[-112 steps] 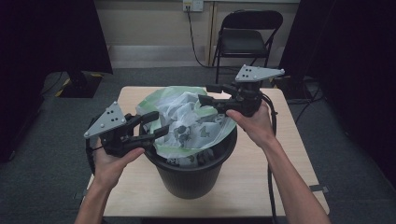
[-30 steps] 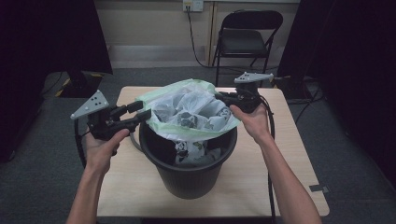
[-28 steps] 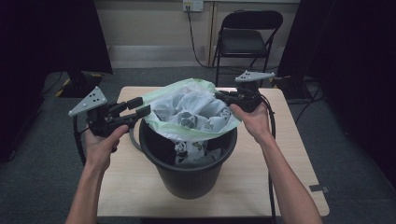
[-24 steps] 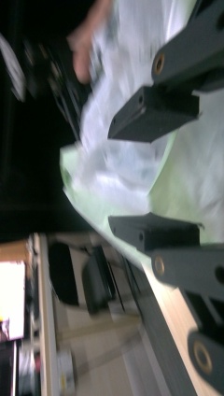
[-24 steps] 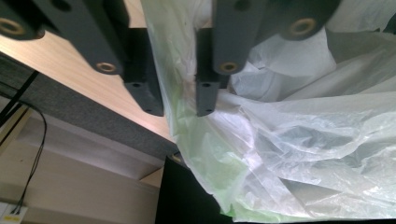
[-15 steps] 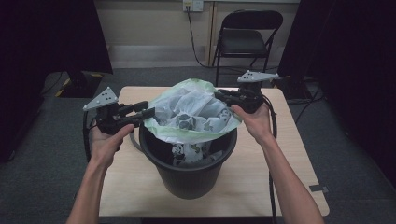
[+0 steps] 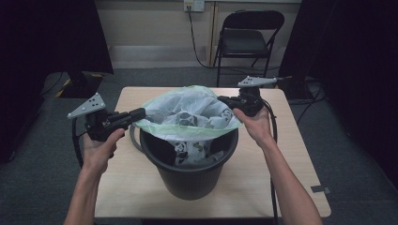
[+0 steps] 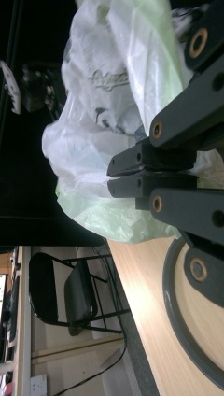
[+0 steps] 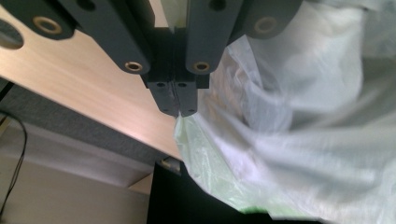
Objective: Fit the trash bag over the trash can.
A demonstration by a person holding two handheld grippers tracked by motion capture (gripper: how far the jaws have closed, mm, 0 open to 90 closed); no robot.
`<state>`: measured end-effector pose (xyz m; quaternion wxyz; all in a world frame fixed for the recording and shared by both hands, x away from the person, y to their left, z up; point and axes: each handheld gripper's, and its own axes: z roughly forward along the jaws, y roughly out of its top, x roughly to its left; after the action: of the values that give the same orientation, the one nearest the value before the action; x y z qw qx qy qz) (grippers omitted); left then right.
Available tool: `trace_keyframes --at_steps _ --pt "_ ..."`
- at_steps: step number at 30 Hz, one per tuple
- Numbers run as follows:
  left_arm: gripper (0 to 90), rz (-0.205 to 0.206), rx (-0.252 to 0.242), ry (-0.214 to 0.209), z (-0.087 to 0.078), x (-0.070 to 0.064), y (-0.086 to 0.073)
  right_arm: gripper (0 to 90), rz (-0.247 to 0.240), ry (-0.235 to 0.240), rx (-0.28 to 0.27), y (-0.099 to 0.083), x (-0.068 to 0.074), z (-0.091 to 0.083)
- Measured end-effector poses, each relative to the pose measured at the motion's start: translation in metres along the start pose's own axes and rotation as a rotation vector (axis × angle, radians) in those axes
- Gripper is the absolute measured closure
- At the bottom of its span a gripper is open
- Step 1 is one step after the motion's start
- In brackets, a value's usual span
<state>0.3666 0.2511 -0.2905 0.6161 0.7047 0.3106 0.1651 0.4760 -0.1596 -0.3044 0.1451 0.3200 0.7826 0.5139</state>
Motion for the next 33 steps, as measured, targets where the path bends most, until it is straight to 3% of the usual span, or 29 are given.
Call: trace_keyframes --at_steps 7,10,14,18,21,23,29,32,33 --pt "88.5 0.005 -0.003 -0.004 -0.005 -0.005 -0.002 90.0 0.011 0.042 0.045 -0.015 0.001 0.013" --pt "88.2 0.007 0.010 -0.004 -0.008 -0.008 -0.001 76.2 -0.002 -0.024 0.038 -0.011 0.001 0.007" --pt "86.1 0.014 0.011 -0.032 -0.013 -0.014 0.001 65.2 0.022 -0.078 -0.033 -0.001 -0.002 -0.009" --pt "71.9 0.050 -0.025 -0.047 -0.015 -0.019 0.009 62.9 0.002 -0.060 -0.088 0.010 0.005 -0.025" --pt "63.2 0.045 -0.057 -0.058 -0.010 -0.017 0.020 64.5 -0.026 -0.039 -0.094 0.014 0.015 -0.030" --pt "62.6 0.055 -0.057 -0.044 -0.004 -0.014 0.027 66.5 -0.042 -0.067 -0.091 0.015 0.021 -0.031" --pt "54.6 0.079 0.027 -0.048 0.020 -0.011 0.028 62.6 -0.034 -0.053 -0.127 0.017 0.020 -0.038" --pt "64.6 0.084 0.055 0.021 0.019 -0.012 0.022 59.5 -0.041 -0.038 -0.137 0.018 0.024 -0.044" --pt "69.5 0.072 0.046 0.002 0.017 -0.011 0.020 58.3 -0.040 -0.033 -0.140 0.018 0.026 -0.046"
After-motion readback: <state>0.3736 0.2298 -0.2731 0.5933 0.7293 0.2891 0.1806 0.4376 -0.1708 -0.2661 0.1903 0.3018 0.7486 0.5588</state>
